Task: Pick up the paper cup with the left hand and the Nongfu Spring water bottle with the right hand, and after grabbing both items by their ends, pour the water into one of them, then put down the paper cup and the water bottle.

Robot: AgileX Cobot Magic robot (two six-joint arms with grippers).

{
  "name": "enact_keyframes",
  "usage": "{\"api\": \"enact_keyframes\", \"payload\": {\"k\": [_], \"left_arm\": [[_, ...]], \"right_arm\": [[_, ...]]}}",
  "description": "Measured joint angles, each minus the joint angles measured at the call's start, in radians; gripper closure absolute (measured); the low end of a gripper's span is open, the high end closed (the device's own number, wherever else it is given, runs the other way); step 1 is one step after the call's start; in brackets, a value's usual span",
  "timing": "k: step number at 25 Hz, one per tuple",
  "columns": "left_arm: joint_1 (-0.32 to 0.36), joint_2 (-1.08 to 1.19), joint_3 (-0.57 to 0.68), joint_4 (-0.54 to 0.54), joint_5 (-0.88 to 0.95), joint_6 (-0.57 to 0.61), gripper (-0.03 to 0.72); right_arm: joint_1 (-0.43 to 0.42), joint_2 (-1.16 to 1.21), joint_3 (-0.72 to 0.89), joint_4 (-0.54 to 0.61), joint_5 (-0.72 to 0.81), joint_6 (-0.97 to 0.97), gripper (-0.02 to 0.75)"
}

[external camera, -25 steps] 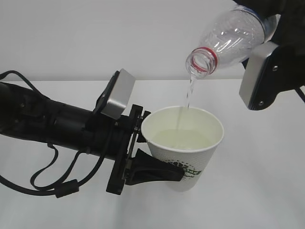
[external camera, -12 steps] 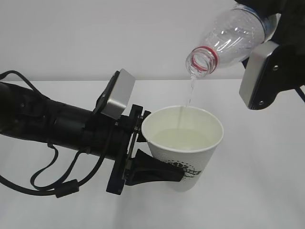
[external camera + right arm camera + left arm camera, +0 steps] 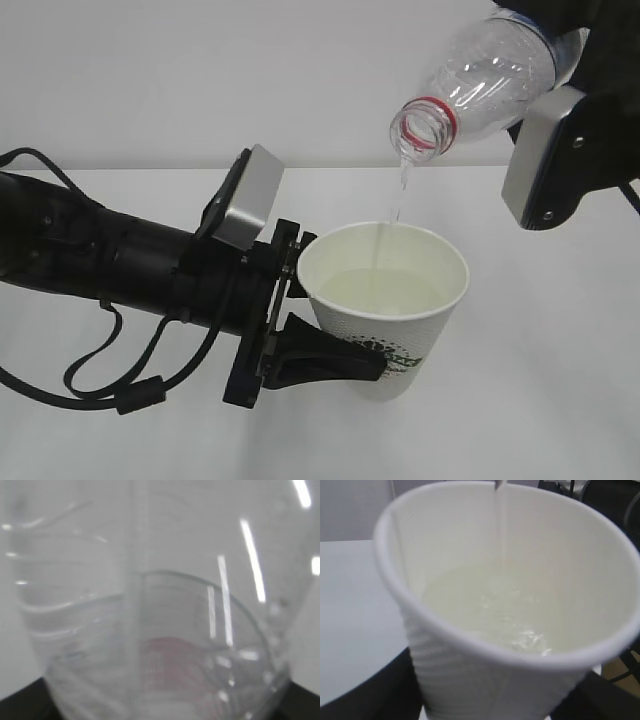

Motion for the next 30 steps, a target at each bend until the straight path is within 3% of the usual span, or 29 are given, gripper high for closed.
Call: {"api": "enact_keyframes", "payload": {"k": [17, 30], "left_arm": [[0.0, 0.0, 0.0, -0.003, 0.001, 0.0, 0.197], [0.0, 0.0, 0.0, -0.02, 0.001, 0.0, 0.196]], "right_arm": [[0.0, 0.0, 0.0, 0.016, -0.001, -0.001, 0.235], [0.0, 0.0, 0.0, 0.032, -0.002, 0.147, 0.235]]}}
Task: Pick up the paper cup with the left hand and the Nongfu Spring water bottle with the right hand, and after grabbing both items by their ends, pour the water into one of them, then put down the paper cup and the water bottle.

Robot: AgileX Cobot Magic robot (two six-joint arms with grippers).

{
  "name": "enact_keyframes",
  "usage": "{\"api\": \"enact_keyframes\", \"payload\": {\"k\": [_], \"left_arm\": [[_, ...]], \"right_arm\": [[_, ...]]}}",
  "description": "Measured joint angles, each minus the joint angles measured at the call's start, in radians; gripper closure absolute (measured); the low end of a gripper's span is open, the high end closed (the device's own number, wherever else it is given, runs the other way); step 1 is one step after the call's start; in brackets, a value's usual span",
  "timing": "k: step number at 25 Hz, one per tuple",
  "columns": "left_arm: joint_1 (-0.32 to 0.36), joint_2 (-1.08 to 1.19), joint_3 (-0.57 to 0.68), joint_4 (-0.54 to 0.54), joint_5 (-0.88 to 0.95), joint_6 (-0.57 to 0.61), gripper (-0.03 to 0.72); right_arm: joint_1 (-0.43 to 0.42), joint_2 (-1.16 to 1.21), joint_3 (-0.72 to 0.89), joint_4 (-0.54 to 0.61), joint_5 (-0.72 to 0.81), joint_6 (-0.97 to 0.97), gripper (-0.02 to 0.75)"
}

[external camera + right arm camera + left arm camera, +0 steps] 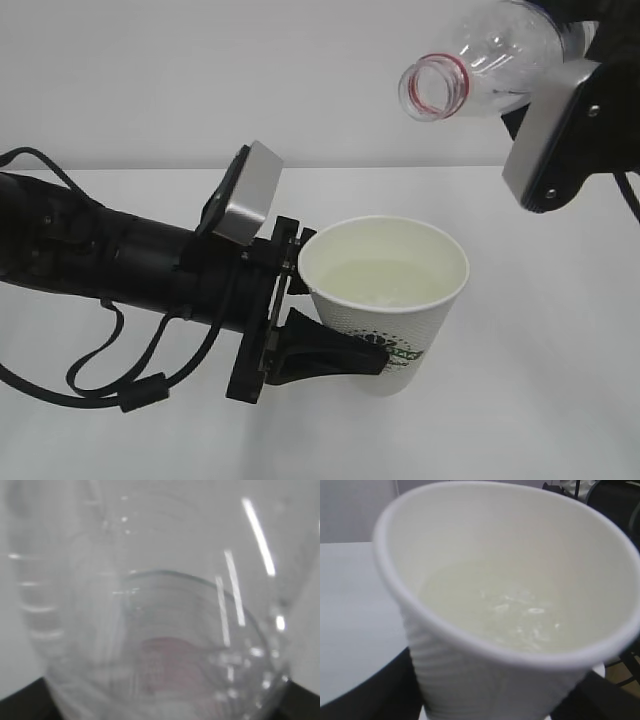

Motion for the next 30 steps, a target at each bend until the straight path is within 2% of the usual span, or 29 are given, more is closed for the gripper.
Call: {"api": "enact_keyframes", "payload": {"k": [30], "left_arm": [[0.0, 0.0, 0.0, -0.004, 0.0, 0.0, 0.196]], "right_arm": [[0.0, 0.0, 0.0, 0.03, 0.0, 0.573, 0.235]]}}
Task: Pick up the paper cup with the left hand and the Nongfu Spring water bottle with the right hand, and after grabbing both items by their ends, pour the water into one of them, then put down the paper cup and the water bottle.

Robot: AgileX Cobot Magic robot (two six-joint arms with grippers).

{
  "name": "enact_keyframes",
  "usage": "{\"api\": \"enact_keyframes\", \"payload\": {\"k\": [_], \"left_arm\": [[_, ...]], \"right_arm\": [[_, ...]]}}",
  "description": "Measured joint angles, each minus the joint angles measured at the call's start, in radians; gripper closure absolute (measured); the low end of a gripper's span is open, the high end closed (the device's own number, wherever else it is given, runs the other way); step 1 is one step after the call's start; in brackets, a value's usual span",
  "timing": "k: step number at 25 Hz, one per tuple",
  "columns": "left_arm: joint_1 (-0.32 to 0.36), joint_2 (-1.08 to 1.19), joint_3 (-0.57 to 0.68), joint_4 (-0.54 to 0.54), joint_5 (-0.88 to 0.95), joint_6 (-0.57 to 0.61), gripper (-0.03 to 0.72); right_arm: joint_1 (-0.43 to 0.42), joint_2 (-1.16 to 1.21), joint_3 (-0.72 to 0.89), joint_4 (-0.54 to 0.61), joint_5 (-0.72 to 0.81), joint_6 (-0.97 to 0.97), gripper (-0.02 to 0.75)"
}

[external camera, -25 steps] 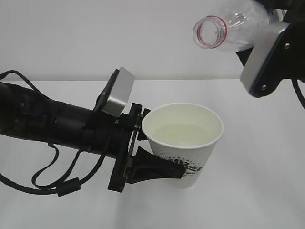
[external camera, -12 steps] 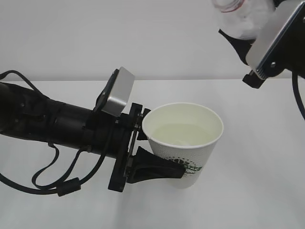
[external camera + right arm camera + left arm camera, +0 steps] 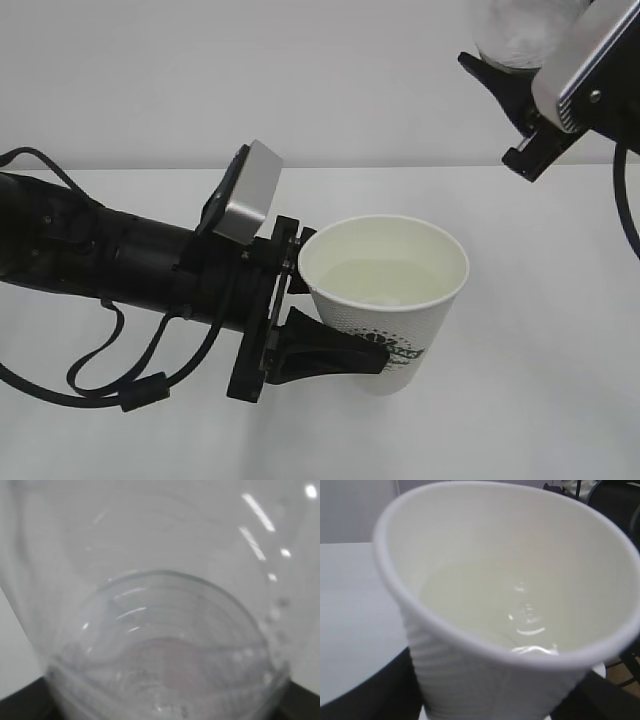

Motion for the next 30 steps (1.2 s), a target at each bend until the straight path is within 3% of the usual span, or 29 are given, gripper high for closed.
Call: {"api": "enact_keyframes", "payload": {"k": [30], "left_arm": [[0.0, 0.0, 0.0, 0.0, 0.0, 0.0, 0.196]], "right_arm": [[0.0, 0.0, 0.0, 0.078, 0.004, 0.52, 0.235]]}}
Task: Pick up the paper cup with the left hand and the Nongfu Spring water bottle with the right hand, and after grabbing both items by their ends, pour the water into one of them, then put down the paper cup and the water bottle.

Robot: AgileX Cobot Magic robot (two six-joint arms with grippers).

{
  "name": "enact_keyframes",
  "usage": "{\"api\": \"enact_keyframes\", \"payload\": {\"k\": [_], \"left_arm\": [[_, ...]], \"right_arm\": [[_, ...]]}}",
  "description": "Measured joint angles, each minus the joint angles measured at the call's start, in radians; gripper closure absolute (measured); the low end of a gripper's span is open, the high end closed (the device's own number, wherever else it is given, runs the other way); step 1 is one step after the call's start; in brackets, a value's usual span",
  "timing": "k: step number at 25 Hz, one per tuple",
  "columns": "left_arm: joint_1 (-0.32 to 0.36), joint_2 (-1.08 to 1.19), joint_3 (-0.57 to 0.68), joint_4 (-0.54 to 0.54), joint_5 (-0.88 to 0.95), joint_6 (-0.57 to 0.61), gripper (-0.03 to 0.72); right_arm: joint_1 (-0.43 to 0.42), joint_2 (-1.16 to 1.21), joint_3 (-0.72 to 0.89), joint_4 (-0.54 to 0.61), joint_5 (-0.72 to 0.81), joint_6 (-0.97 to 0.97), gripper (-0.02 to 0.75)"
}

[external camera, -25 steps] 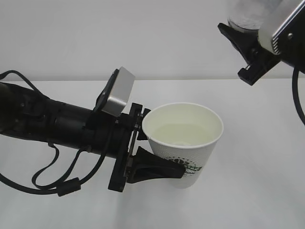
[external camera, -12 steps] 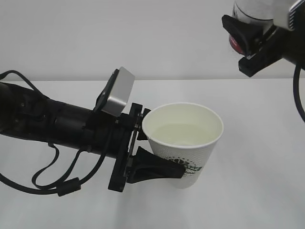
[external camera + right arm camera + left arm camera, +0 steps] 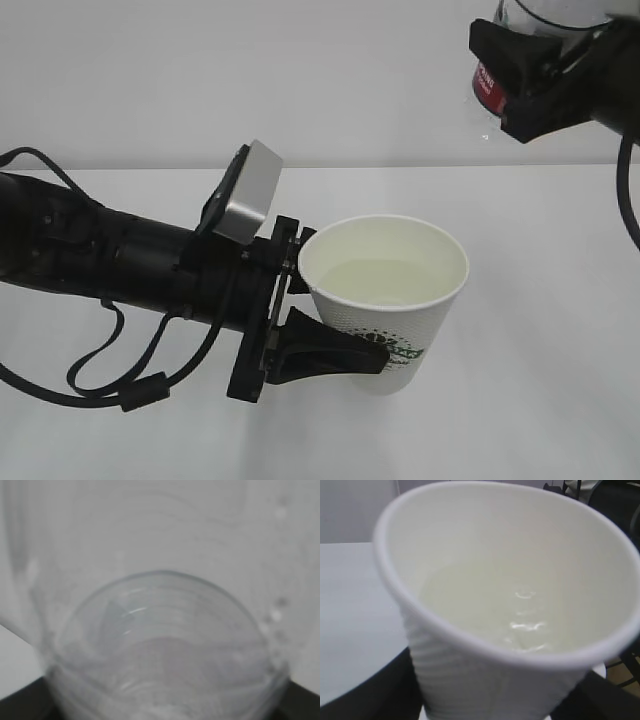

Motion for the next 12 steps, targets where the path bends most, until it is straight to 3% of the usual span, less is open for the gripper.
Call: {"api": "enact_keyframes", "payload": {"k": [12], "left_arm": [[0.0, 0.0, 0.0, 0.0, 0.0, 0.0, 0.196]], "right_arm": [[0.0, 0.0, 0.0, 0.009, 0.123, 0.114, 0.235]]}}
